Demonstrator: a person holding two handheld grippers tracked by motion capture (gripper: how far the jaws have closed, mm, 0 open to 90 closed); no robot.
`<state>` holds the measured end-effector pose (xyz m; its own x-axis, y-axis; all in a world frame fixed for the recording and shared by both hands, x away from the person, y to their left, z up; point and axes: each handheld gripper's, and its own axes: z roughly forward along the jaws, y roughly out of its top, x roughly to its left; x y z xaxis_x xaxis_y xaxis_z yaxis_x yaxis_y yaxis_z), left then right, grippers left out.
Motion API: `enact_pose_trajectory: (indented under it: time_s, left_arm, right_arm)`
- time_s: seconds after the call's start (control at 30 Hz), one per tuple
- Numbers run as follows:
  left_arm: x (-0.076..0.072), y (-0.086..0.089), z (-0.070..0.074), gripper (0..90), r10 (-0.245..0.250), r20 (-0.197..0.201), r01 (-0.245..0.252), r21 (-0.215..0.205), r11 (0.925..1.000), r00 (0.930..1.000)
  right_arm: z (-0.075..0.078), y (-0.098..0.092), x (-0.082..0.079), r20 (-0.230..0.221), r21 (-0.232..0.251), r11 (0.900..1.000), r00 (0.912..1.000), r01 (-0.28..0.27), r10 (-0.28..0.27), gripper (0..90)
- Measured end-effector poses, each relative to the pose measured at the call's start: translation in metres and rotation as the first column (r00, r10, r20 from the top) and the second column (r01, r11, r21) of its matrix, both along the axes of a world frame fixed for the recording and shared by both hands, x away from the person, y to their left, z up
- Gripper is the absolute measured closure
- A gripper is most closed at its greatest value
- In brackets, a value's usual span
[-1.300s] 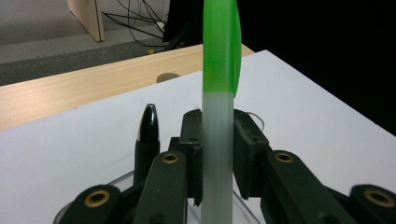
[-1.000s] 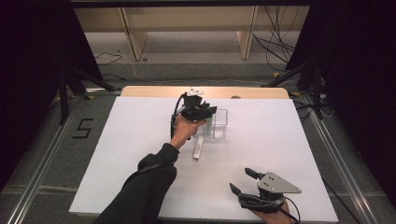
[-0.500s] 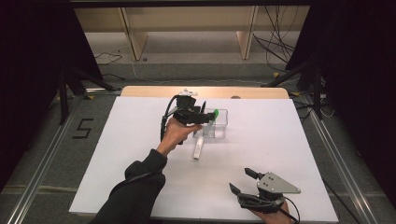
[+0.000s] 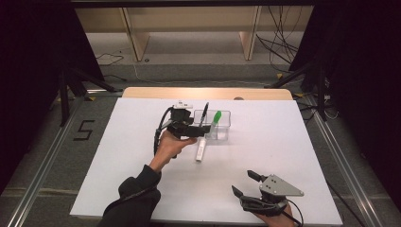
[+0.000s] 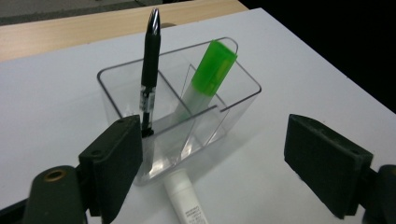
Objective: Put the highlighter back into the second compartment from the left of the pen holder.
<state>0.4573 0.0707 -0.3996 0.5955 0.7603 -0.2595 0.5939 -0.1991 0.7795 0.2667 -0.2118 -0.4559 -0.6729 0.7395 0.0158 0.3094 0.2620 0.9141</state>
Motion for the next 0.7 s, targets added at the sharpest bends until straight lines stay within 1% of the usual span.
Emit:
enact_pose_trajectory:
  time_s: [0.1, 0.2, 0.3, 0.37, 0.47, 0.6, 0.7]
  left_arm:
    - [-0.005, 0.003, -0.007, 18.7, 0.011, -0.01, -0.011, 0.005, 0.9999, 0.9999]
    - [-0.007, 0.002, -0.012, 17.9, 0.009, -0.02, -0.009, 0.034, 0.9994, 0.9997]
    - [-0.011, 0.0, -0.016, 17.3, 0.018, -0.031, -0.017, 0.034, 0.9993, 0.9994]
    - [-0.013, 0.0, -0.017, 17.0, 0.014, -0.032, -0.013, 0.05, 0.9987, 0.9994]
    - [-0.016, -0.001, -0.02, 16.7, 0.027, -0.042, -0.025, 0.056, 0.9981, 0.9987]
    - [-0.019, -0.002, -0.023, 16.7, 0.028, -0.05, -0.024, 0.079, 0.9966, 0.9984]
    - [-0.021, -0.002, -0.026, 16.3, 0.034, -0.064, -0.029, 0.084, 0.996, 0.9973]
  right_arm:
    - [0.0, 0.0, 0.0, 0.0, -0.001, 1.0, 1.0, -0.001, 0.001, 27.2]
    - [0.0, 0.001, 0.0, -0.002, -0.004, 1.0, 1.0, -0.001, 0.001, 27.2]
    - [0.0, 0.001, 0.0, 0.001, -0.008, 1.0, 1.0, -0.002, 0.002, 27.2]
    - [0.0, 0.0, 0.0, -0.001, -0.009, 1.0, 1.0, -0.001, 0.001, 27.2]
    - [0.0, 0.0, 0.0, -0.001, -0.004, 1.0, 1.0, -0.001, 0.001, 27.2]
    - [-0.001, -0.001, 0.0, -0.001, -0.002, 1.0, 1.0, -0.001, 0.001, 27.2]
    - [-0.001, -0.001, 0.001, -0.004, -0.001, 1.0, 1.0, 0.001, -0.001, 27.2]
